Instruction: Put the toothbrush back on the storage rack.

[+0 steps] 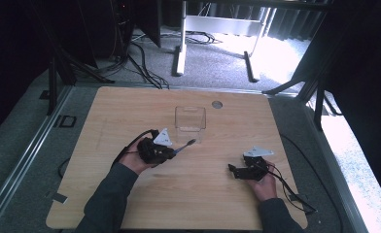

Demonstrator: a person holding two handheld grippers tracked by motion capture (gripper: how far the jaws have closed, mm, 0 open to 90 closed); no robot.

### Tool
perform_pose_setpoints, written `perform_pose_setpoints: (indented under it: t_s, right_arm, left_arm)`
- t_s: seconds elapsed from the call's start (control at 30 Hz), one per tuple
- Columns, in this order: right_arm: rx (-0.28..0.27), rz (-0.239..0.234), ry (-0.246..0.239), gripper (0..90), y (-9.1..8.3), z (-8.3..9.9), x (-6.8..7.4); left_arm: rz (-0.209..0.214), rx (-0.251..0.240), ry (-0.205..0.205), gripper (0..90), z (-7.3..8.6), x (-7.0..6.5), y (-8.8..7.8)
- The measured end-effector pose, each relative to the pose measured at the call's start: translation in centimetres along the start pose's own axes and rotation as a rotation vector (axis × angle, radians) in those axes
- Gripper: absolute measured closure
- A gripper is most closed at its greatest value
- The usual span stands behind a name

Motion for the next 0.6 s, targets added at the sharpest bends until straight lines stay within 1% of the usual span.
perform_pose_setpoints:
  t_s: [0.2, 0.33, 0.47, 0.6]
  right_arm:
    - [0.0, 0.0, 0.0, 20.0, 0.0, 0.0, 0.0]
    - [0.0, 0.0, 0.0, 20.0, 0.0, 0.0, 0.0]
    - [0.0, 0.0, 0.0, 20.0, 0.0, 0.0, 0.0]
    - [0.0, 0.0, 0.001, 20.0, 0.0, 0.0, 0.01]
  left_arm:
    - [-0.008, -0.008, 0.001, 78.8, -0.17, 0.06, -0.26]
    - [-0.013, -0.02, -0.009, 78.8, -0.38, 0.03, -0.34]
    - [-0.024, -0.025, -0.012, 78.8, -0.5, 0.13, -0.44]
    - [-0.038, -0.035, -0.026, 78.8, -0.66, 0.33, -0.59]
Point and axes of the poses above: each handheld gripper's, and its own axes: y roughly forward along the jaws, z roughly out of its underside, x roughly to its left, the point moved 10 cm from there along y, roughly forward along the jaws, and after that the axes turned 3 degrees about -z, right-handed, at the moved point
